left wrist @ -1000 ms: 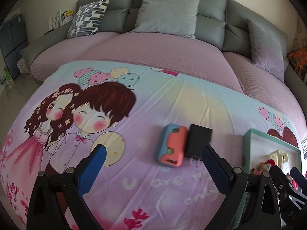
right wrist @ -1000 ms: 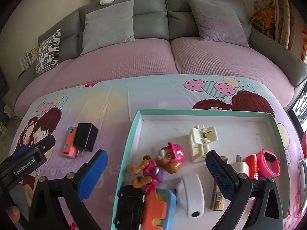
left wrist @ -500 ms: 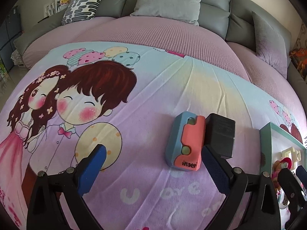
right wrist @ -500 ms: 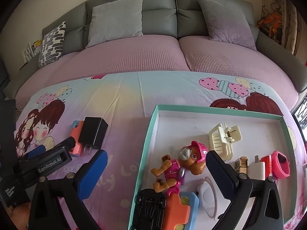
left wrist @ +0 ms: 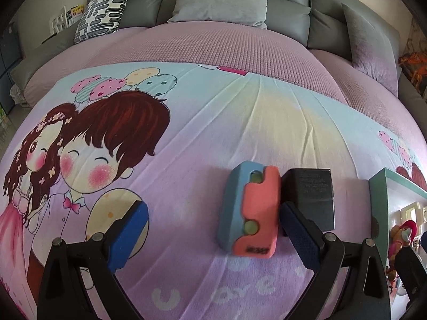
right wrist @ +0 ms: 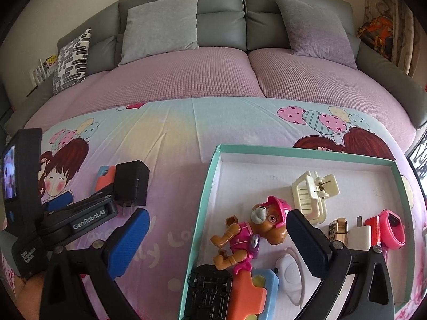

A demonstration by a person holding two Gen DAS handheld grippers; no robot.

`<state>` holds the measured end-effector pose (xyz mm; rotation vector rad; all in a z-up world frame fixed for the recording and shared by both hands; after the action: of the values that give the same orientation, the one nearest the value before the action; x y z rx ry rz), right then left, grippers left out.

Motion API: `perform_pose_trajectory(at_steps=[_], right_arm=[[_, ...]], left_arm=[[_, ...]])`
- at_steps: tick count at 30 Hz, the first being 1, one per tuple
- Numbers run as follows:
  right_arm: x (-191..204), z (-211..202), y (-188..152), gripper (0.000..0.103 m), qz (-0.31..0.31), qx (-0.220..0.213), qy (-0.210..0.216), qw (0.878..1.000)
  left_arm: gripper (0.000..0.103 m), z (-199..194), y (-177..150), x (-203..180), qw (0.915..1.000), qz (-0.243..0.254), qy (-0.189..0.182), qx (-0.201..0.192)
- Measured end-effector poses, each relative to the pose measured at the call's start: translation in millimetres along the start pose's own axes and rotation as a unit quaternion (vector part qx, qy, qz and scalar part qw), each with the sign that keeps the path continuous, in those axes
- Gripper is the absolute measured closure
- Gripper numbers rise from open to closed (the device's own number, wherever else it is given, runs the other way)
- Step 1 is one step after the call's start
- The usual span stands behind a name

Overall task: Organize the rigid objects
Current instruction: 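Grasp the orange-and-blue toy with the left tool while the right tool grasps the black plug adapter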

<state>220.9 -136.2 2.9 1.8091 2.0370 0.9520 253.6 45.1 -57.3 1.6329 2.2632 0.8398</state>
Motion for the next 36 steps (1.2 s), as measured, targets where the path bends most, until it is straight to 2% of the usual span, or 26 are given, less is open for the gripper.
perform_pose_trajectory(at_steps=[6,10,16,22,25,32,36], right_arm=[[2,0,2,0.0,0.003,-0.002,0.006,1.0],[9,0,5,0.0,-0.001,-0.006,0.014,1.0],[22,6,9,0.0,-0.009,-0.003,0.029,1.0],[37,18,16,0.0,-0.016,-0.001,0.05,0.999],[44,24,18,0.0,-0.019,0.001,0.057,0.998],[58,39,21,0.003,-0.019,0.007,0.078,0.997],[63,51,21,0.01,-0.03,0.017,0.073,0.997]], left_arm=[[0.005,2,1,3,0.9999,-0.008,-0.007,-0.001],[0.029,-2,1,0,0.9998,-0.003,-0.018,-0.005],[0.036,-5,-2,-3,0.9997,0.014,-0.02,0.004],[0.042,-6,-2,12,0.9998,-0.002,-0.017,0.011],[0.053,-5,-1,21,0.9993,-0.024,-0.023,0.015],[0.054,-6,-3,31,0.9994,-0.026,-0.017,0.017],[0.054,-3,-6,46,0.9987,-0.042,-0.01,0.029]])
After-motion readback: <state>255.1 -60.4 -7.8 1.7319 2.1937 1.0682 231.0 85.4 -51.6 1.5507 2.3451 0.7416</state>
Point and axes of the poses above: each gripper's, at about its wrist camera, not at the fingertips, and z roughly the way its jaws point, x to its left, y to its top, the point moved 9 cm from there along z, roughly the way its jaws point, and after that the axes turned 12 degrees about y, right-handed, at the moved point
